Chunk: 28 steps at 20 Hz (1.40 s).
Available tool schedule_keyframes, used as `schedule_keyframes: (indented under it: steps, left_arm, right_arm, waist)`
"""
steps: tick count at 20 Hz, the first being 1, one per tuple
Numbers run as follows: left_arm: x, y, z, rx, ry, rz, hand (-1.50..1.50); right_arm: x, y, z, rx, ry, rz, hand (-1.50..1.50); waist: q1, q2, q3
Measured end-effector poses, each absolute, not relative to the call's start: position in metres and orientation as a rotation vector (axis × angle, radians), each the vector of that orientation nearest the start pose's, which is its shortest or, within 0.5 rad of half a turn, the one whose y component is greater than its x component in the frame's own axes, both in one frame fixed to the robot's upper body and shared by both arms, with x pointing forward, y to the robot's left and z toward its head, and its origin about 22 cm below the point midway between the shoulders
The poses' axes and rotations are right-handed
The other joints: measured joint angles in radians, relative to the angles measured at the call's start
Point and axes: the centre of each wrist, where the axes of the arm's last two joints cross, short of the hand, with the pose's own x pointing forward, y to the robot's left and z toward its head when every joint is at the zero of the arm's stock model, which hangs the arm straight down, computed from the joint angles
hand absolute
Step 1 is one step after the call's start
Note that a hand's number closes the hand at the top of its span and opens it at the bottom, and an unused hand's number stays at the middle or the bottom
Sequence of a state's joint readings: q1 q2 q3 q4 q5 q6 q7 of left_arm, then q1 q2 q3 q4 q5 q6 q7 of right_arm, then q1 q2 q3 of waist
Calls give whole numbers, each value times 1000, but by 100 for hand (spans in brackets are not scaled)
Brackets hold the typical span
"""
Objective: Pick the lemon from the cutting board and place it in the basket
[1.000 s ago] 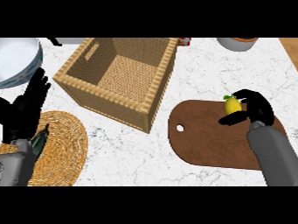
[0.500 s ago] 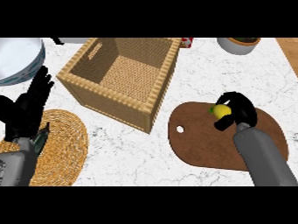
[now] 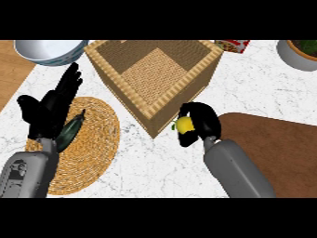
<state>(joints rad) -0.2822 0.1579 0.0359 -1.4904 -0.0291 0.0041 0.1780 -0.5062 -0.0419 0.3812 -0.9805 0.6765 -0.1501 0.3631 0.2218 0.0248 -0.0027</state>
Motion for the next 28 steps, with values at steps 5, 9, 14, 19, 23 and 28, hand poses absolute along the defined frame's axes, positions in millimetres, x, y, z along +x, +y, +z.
schedule_keyframes:
  steps: [5, 9, 14, 19, 23, 28]
  left_arm:
    - [311, 233, 62, 93, -1578, -199, 0]
    - [315, 229, 62, 89, -1573, -204, 0]
    - [316, 231, 59, 104, -1556, -197, 0]
    - [318, 238, 58, 144, -1543, -179, 0]
    - [319, 243, 58, 159, -1541, -170, 0]
    - [319, 247, 57, 174, -1536, -157, 0]
  right_arm:
    - [307, -73, -3, -475, -1392, 811, 150]
    - [291, -46, 16, -403, -1546, 678, 150]
    - [272, -14, 44, -356, -1694, 541, 150]
    - [263, 11, 64, -362, -1748, 476, 150]
    - [267, 26, 85, -382, -1778, 440, 150]
    - [280, 39, 117, -402, -1804, 352, 150]
  waist:
    - [24, 6, 12]
    - [24, 1, 13]
    - [3, -12, 7]
    - [-28, -22, 1]
    - [-49, -27, -1]
    - [-66, -29, -3]
